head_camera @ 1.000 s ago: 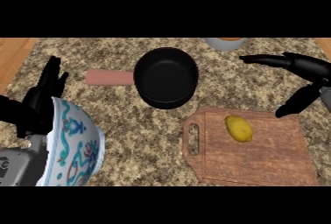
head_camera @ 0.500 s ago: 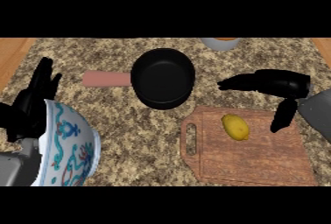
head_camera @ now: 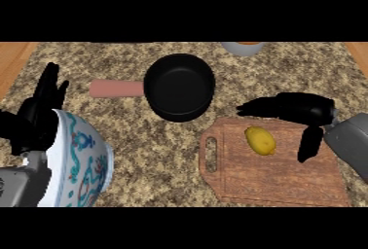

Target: Pick the lemon from the cutting board and place it in the pot

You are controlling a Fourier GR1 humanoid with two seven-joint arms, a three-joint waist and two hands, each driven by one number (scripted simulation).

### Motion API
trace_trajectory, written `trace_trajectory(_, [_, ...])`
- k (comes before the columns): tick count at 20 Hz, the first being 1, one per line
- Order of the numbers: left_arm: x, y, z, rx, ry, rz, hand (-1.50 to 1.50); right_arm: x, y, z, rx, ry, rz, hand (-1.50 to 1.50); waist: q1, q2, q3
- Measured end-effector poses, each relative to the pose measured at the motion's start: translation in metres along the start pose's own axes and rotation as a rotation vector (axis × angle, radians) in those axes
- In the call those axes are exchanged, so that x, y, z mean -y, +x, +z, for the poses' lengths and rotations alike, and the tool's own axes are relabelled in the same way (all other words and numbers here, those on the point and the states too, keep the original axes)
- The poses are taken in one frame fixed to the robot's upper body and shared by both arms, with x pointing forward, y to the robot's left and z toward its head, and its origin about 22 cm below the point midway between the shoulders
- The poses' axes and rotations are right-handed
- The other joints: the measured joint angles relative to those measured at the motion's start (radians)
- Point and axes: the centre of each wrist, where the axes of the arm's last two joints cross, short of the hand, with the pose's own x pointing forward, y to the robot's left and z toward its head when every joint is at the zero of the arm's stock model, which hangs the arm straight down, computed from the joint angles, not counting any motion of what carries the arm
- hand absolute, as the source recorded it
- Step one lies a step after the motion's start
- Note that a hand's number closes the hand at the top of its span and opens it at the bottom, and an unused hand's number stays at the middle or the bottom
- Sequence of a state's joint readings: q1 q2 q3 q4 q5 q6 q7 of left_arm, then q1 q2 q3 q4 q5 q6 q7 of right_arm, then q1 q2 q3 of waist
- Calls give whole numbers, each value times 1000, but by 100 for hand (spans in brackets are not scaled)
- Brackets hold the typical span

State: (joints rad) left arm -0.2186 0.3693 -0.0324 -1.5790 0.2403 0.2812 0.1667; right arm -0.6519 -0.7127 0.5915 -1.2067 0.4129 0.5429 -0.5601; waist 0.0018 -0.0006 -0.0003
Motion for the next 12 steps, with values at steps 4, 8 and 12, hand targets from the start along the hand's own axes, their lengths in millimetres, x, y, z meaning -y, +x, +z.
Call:
trace_trajectory(4, [1, 2, 4, 2, -8, 5, 0, -13, 2, -7, -41, 23, 22, -150, 0, 0, 0])
trace_trajectory(8, [5, 5, 3, 2, -8, 6, 0, -19, -4, -15, -61, 22, 26, -150, 2, 1, 0])
trace_trajectory(12, [6, 7, -1, -5, -11, 9, 0, -21, -12, -19, -68, 14, 33, -150, 3, 1, 0])
